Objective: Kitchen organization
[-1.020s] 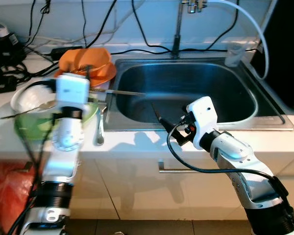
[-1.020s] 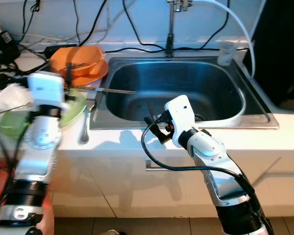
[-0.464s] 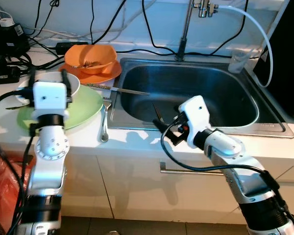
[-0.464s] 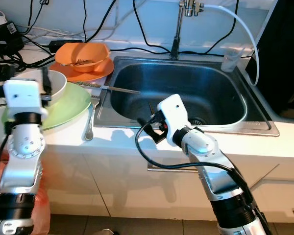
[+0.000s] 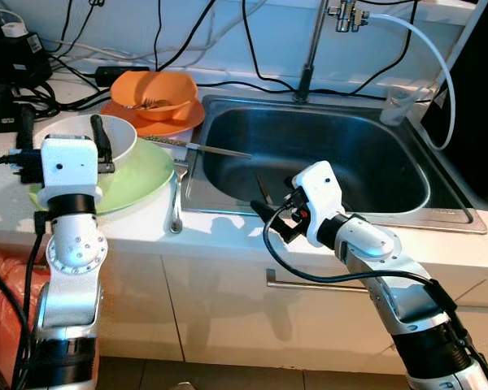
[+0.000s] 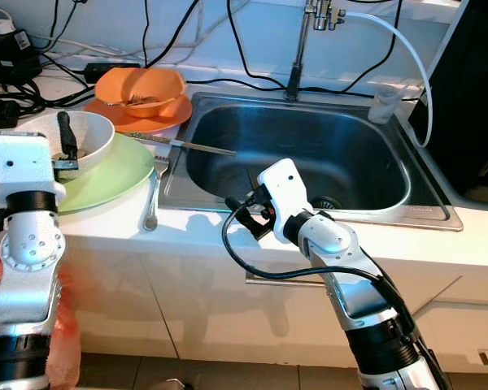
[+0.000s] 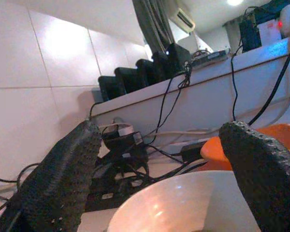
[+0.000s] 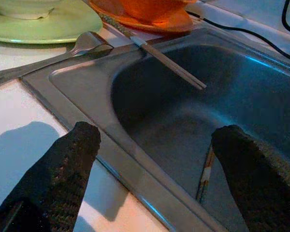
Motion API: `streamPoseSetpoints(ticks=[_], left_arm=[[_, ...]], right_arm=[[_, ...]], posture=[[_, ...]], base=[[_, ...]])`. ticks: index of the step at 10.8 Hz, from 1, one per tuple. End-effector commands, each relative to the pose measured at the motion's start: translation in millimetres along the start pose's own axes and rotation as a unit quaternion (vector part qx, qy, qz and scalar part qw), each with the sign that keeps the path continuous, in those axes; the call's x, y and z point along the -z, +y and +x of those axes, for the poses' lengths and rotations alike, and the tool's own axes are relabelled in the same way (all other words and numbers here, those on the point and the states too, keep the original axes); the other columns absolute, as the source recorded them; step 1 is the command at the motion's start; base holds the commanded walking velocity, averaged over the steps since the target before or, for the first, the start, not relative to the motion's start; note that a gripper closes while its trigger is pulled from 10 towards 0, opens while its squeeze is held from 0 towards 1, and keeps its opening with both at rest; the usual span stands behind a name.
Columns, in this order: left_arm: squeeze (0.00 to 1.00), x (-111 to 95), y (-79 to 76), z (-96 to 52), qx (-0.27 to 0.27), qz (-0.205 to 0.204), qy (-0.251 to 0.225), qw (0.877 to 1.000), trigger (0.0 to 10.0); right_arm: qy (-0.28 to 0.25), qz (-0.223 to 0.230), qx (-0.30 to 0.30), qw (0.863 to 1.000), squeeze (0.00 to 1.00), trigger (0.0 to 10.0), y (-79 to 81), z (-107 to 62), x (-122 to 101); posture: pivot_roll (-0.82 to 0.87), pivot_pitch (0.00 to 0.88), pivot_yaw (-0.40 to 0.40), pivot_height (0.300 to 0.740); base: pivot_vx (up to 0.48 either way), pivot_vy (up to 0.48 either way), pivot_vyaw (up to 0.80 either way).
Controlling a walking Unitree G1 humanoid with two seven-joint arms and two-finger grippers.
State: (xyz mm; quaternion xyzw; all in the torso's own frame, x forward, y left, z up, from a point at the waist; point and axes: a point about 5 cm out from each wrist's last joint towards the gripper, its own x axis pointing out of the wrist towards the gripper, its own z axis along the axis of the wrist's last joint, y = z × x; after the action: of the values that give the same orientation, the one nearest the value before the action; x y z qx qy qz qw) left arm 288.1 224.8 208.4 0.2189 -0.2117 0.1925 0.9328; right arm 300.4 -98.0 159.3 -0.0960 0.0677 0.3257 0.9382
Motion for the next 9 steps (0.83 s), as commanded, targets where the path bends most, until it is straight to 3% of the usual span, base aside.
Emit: streamPoseSetpoints(ticks=[1,6,9], left_arm=[[1.00,-1,6.3,-3.2,-0.016,0.006,0.003,1.000,10.0],[1.00,3,21.2,-13.0,-0.057,0.026,0.032,0.998,10.0],[1.00,11,17.2,-14.3,-0.055,0.008,0.055,0.997,10.0]], right_arm=[[-0.006,-0.008,-0.008,1.000,0.00,10.0,-0.2,3.3,-3],[-0.009,-0.014,-0.025,1.000,0.00,10.0,0.3,10.2,-4],[-0.008,-0.016,-0.023,1.000,0.00,10.0,-1.6,8.9,-4]], posture=[[0.13,0.000,-0.052,0.740],[0.16,0.000,-0.079,0.740],[0.15,0.000,-0.078,0.740]], base=[[0.000,0.000,0.00],[0.000,0.000,0.00],[0.000,0.000,0.00]])
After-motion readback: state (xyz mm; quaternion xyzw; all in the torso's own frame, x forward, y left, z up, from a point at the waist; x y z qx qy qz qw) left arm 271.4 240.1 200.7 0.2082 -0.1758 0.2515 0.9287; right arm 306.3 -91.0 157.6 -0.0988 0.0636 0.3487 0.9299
